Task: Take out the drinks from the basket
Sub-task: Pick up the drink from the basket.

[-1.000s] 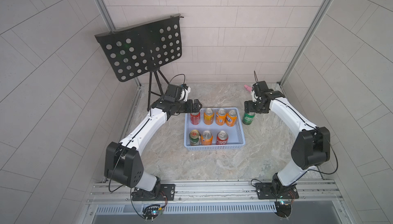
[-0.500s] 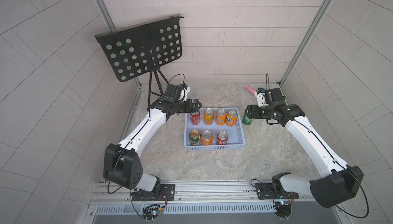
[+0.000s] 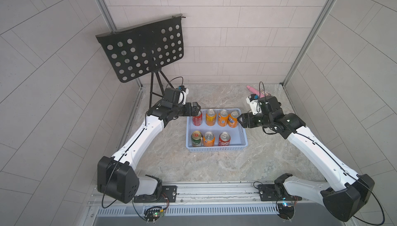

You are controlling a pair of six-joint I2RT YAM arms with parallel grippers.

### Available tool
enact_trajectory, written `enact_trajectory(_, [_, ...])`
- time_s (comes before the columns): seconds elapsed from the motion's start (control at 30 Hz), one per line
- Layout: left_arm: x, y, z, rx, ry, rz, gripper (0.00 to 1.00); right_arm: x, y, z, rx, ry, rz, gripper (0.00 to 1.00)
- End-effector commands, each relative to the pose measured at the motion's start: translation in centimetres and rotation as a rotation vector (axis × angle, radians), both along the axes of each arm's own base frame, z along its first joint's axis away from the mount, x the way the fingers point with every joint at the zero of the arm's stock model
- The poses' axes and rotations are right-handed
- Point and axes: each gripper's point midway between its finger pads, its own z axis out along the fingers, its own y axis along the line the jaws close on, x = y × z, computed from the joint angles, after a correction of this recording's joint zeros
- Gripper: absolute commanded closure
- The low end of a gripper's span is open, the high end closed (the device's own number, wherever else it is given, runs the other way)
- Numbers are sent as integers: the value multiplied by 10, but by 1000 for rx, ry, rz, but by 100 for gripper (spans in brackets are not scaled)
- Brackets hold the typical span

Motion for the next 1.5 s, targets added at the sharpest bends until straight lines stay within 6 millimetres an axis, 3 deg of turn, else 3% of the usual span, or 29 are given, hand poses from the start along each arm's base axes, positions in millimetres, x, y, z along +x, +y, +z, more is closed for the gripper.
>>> enact_trajectory(0.0, [0, 3, -5, 26, -7, 14, 0, -1, 3, -5, -61, -1, 22, 16])
enact_trajectory(0.13, [3, 2, -8, 22, 5, 21, 0, 18, -14, -13, -192, -1, -50, 16])
enact_trajectory(0.27, [6, 4, -13, 35, 10, 33, 0, 37, -14, -15, -308, 39, -20, 16])
enact_trajectory(0.6, [17, 20, -19, 104, -39, 103, 0, 66, 6, -34, -325, 118, 30, 16])
enact_trajectory(0.77, [11, 13, 15, 72, -76, 35, 0, 77, 17, -37, -314, 149, 62, 16])
enact_trajectory(0.87, [11, 27, 4, 66, -112, 136, 0, 79, 21, -44, -287, 182, 88, 16])
enact_trajectory(1.0, [5, 29, 19, 88, -139, 105, 0, 77, 13, -67, -366, 219, 144, 17])
enact_trajectory(1.13, [7, 40, 10, 125, -121, 163, 0, 76, 3, -89, -441, 275, 179, 18])
enact_trajectory(1.33, [7, 33, 3, 100, -98, 141, 0, 86, 8, -98, -431, 266, 178, 18])
enact_trajectory(1.47, [8, 29, 2, 87, -83, 126, 0, 96, 1, -107, -490, 275, 160, 18])
